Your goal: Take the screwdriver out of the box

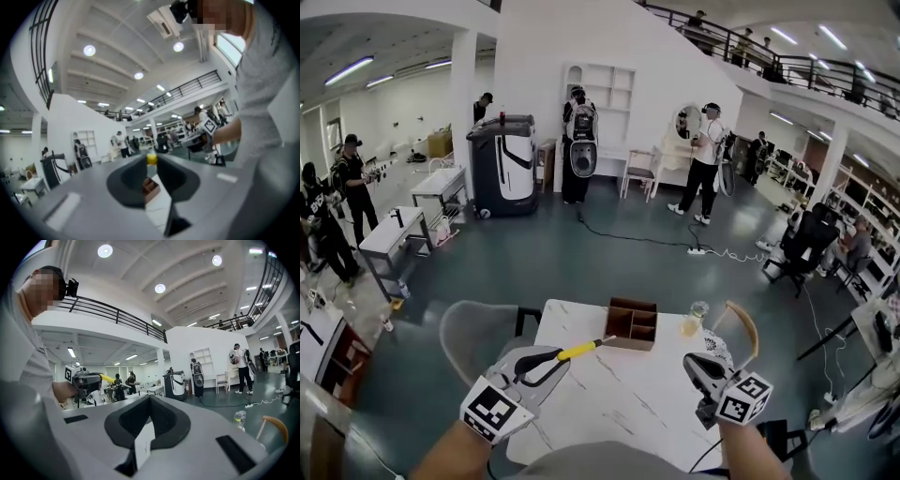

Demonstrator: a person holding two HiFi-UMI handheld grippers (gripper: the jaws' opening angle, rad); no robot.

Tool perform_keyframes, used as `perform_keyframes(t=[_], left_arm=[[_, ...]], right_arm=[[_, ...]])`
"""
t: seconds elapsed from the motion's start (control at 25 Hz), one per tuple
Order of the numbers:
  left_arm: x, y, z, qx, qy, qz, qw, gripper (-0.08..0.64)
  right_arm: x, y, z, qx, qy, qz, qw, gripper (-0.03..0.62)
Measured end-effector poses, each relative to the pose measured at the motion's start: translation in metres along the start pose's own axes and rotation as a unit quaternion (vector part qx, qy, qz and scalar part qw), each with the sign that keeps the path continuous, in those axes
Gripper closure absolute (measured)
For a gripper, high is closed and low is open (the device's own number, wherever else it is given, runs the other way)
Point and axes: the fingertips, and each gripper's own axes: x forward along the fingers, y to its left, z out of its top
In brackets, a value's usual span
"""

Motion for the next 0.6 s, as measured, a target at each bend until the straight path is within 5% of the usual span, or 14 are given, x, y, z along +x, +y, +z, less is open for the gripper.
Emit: perform_keyframes(t=[0.6], left_arm=[[0.014, -0.012, 0.002, -0.003, -0.001, -0.002, 1.0, 0.489]], right_arm=[[-0.012, -0.011, -0.005, -0.009, 0.012, -0.004, 1.0, 0.584]])
